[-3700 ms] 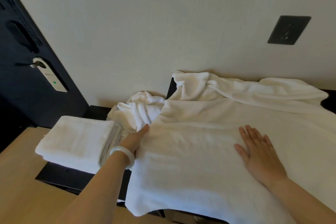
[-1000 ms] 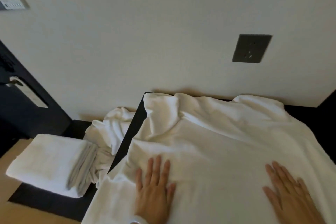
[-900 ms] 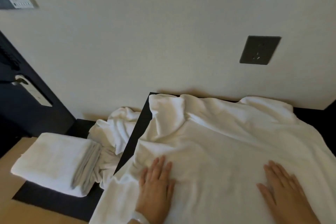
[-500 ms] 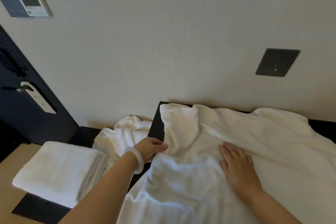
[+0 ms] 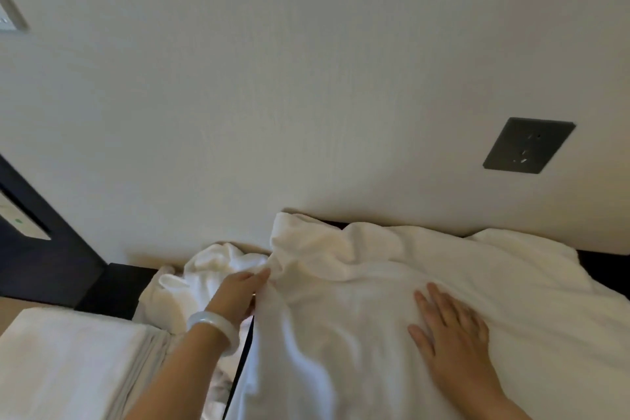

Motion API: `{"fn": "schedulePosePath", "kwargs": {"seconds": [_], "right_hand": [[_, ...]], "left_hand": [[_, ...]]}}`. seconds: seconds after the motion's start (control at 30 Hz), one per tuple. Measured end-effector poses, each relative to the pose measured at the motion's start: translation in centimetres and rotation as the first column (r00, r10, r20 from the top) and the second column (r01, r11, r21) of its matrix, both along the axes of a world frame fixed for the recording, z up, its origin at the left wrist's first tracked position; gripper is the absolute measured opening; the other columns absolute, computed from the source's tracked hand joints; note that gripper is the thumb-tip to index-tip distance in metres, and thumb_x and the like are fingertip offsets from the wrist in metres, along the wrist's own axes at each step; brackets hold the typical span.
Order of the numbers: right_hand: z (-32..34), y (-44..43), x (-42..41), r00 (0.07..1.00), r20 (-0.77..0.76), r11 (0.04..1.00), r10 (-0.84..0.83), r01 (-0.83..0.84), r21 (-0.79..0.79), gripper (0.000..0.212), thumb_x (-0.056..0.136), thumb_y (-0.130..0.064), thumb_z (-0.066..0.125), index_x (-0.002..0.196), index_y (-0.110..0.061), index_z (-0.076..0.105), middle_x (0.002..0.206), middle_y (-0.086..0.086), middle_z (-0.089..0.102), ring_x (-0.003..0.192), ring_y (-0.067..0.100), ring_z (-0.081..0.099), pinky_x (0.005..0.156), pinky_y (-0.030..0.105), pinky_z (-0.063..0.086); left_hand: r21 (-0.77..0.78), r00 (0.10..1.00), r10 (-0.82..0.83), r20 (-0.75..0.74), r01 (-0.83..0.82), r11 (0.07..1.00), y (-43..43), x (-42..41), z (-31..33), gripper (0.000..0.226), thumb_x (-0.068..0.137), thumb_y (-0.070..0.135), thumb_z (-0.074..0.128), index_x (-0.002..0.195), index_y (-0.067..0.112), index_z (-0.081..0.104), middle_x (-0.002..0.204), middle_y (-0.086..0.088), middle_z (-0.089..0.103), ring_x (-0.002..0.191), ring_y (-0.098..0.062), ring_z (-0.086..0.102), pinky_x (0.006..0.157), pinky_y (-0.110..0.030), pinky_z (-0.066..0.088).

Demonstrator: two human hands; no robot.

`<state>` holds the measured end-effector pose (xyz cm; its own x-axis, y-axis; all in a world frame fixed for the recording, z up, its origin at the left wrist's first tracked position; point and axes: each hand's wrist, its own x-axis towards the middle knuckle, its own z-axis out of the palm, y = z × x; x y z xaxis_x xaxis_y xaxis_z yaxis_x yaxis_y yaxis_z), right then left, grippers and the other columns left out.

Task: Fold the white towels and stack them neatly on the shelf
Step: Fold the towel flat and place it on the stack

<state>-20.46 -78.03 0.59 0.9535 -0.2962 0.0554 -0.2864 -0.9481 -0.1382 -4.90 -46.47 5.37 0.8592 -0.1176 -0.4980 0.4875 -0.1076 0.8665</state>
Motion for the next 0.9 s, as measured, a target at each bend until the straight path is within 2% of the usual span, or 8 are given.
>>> {"fn": "schedulePosePath", "kwargs": {"seconds": [0.1, 0.23, 0.33, 0.43, 0.6, 0.7, 0.8, 0.9], "right_hand": [[1.2, -0.4, 2.1, 0.999, 0.032, 0.998, 0.040, -0.038, -0.051, 0.044, 0.084, -0.048, 0.039, 0.103, -0.024, 0.071, 0.114, 0.003, 0.066, 0.091, 0.026, 0.062, 0.077, 0.041, 0.039], [3.5, -0.8, 7.2, 0.978, 0.183, 0.995, 0.100, -0.100, -0.009, 0.024, 0.089, -0.023, 0.045, 0.075, -0.018, 0.064, 0.080, -0.001, 0.055, 0.070, 0.026, 0.059, 0.063, 0.037, 0.044], [5.2, -0.8, 11.1, 0.972, 0.198, 0.985, 0.128, -0.147, 0.085, 0.019, 0.094, -0.010, 0.047, 0.097, -0.012, 0.066, 0.102, 0.003, 0.062, 0.091, 0.028, 0.059, 0.080, 0.038, 0.047], [6.1, -0.8, 14.2, 0.982, 0.071, 0.964, 0.173, -0.184, 0.190, 0.030, 0.102, -0.011, 0.039, 0.129, -0.016, 0.053, 0.129, -0.001, 0.051, 0.116, 0.022, 0.052, 0.096, 0.029, 0.039], [6.3, -0.2, 18.0, 0.963, -0.191, 0.962, 0.190, -0.144, 0.230, 0.032, 0.102, -0.017, 0.042, 0.134, -0.015, 0.044, 0.133, 0.005, 0.048, 0.115, 0.025, 0.054, 0.091, 0.034, 0.044], [5.8, -0.3, 18.5, 0.946, -0.288, 0.973, 0.151, -0.090, 0.213, 0.038, 0.092, -0.022, 0.059, 0.127, -0.015, 0.048, 0.126, 0.003, 0.048, 0.113, 0.024, 0.054, 0.088, 0.032, 0.044], [5.6, -0.6, 17.6, 0.956, -0.208, 0.974, 0.208, -0.183, 0.129, 0.027, 0.086, -0.026, 0.068, 0.102, -0.022, 0.047, 0.106, -0.004, 0.047, 0.096, 0.019, 0.051, 0.075, 0.030, 0.039], [5.9, -1.2, 16.2, 0.927, -0.011, 0.923, 0.375, -0.374, -0.093, 0.049, 0.063, -0.035, 0.084, 0.079, -0.027, 0.038, 0.081, -0.011, 0.041, 0.076, 0.015, 0.044, 0.067, 0.025, 0.028]], "left_hand": [[-0.321, 0.933, -0.170, -0.318, 0.063, 0.945, -0.3, 1.1, 2.4, 0.032, 0.091, 0.035, 0.064, 0.104, 0.007, 0.074, 0.108, -0.017, 0.072, 0.105, -0.032, 0.067, 0.088, -0.041, 0.050], [-0.225, 0.952, -0.112, -0.284, 0.048, 0.973, -1.7, 2.9, 2.4, 0.034, 0.086, 0.020, 0.071, 0.114, 0.002, 0.067, 0.104, -0.018, 0.072, 0.097, -0.031, 0.068, 0.077, -0.036, 0.053], [0.058, 0.996, 0.082, -0.038, -0.080, 0.995, -2.0, 4.8, 1.6, 0.030, 0.086, -0.006, 0.061, 0.116, -0.004, 0.061, 0.088, -0.016, 0.067, 0.078, -0.026, 0.061, 0.063, -0.030, 0.047], [-0.137, 0.986, 0.062, -0.153, -0.083, 0.987, -1.7, 6.9, 1.5, 0.034, 0.084, -0.009, 0.047, 0.115, -0.006, 0.062, 0.105, -0.026, 0.068, 0.088, -0.035, 0.064, 0.080, -0.040, 0.051], [-0.231, 0.972, -0.019, -0.235, -0.037, 0.972, -1.4, 10.8, 2.7, 0.040, 0.088, 0.025, 0.065, 0.114, -0.005, 0.066, 0.112, -0.024, 0.068, 0.106, -0.038, 0.064, 0.094, -0.046, 0.049], [-0.252, 0.982, -0.133, -0.134, 0.096, 0.963, -1.4, 12.7, 3.4, 0.047, 0.071, 0.031, 0.083, 0.104, 0.000, 0.069, 0.093, -0.017, 0.071, 0.086, -0.031, 0.066, 0.082, -0.039, 0.050], [-0.080, 0.930, -0.367, 0.010, 0.366, 0.927, -0.4, 13.7, 4.1, 0.045, 0.064, 0.023, 0.084, 0.106, 0.012, 0.072, 0.089, -0.014, 0.059, 0.074, -0.027, 0.046, 0.071, -0.035, 0.038], [0.366, 0.754, -0.644, 0.127, 0.568, 0.737, 0.2, 13.6, 5.0, 0.023, 0.064, 0.034, 0.078, 0.085, 0.026, 0.072, 0.083, -0.016, 0.052, 0.072, -0.030, 0.045, 0.068, -0.037, 0.044]]}}
